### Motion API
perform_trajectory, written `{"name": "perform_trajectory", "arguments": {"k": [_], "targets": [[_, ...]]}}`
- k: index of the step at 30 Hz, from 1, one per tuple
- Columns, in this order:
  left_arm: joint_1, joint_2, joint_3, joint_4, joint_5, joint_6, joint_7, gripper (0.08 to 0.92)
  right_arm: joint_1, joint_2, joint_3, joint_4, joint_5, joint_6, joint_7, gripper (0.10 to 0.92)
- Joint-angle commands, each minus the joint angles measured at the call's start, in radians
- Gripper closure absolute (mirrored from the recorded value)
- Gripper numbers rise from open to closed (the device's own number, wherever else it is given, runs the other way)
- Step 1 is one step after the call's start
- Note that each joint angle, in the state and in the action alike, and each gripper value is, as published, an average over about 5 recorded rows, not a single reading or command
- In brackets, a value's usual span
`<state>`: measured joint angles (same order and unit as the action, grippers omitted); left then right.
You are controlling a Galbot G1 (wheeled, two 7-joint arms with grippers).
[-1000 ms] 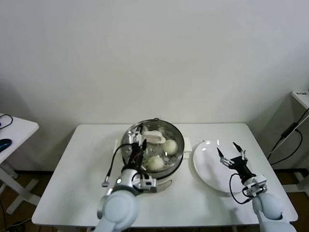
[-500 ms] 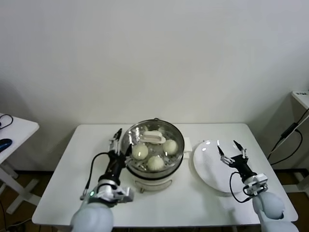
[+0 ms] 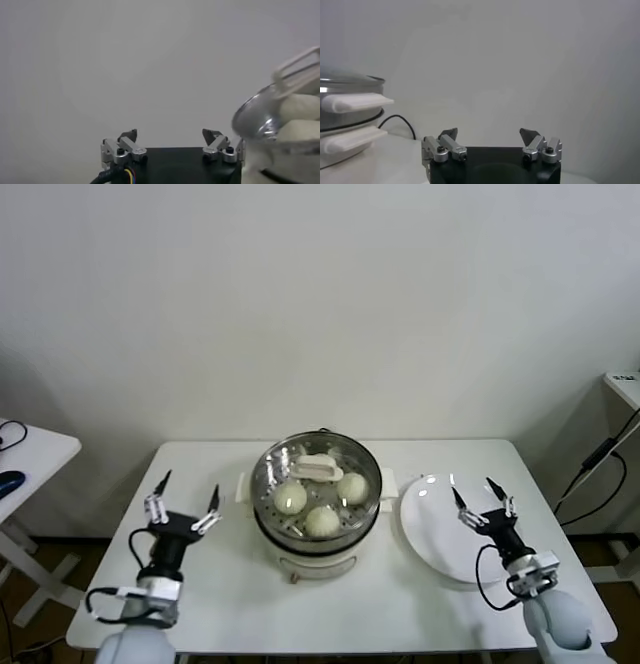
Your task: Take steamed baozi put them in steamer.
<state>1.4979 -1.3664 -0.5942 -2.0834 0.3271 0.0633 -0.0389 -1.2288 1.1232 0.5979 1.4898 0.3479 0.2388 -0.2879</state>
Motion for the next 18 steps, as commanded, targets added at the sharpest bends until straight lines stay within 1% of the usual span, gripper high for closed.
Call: {"name": "perform_trajectory", "arguments": {"k": [1,8,18], "targets": [[0.082,-0.083,-0.251,0.126,-0.436,-0.194,0.035,0.177,-0.078,-0.05,-0.008,0.058,0.079,-0.001,0.027,0.203],[0.092,-0.097,-0.236,0.135,-0.489,-0.21,0.063,0.177,-0.11,-0.063,-0.016,0.072,0.119,0.01,0.056,0.203],[0.075,-0.1,-0.226,0.18,-0.503,-0.224,0.058,0.177,-0.147,-0.096,-0.016,0.094,0.187,0.019,0.054,0.203]]}}
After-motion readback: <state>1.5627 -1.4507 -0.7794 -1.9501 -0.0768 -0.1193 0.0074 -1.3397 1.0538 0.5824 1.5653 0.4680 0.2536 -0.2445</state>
